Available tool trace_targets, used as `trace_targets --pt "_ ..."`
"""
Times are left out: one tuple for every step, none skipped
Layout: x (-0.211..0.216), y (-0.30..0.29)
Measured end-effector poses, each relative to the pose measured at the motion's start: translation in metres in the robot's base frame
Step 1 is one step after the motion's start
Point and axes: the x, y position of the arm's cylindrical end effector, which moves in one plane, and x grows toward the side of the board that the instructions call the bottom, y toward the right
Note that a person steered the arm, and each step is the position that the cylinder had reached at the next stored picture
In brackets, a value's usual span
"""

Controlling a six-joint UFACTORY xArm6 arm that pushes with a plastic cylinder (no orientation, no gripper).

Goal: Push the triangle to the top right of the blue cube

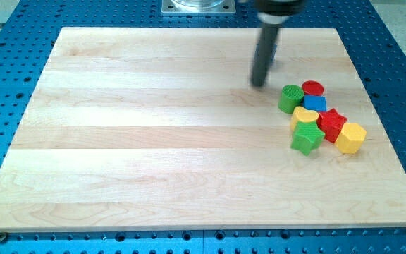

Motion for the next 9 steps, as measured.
trace_targets --pt "-0.044 0.014" --pt "-0.093 0.067" --pt "-0.093 0.087" --pt "-0.134 0.082" --pt "-0.123 0.132" --pt "-0.048 0.138" --pt "-0.038 0.148" --pt "-0.086 0.146" --pt "-0.120 0.157"
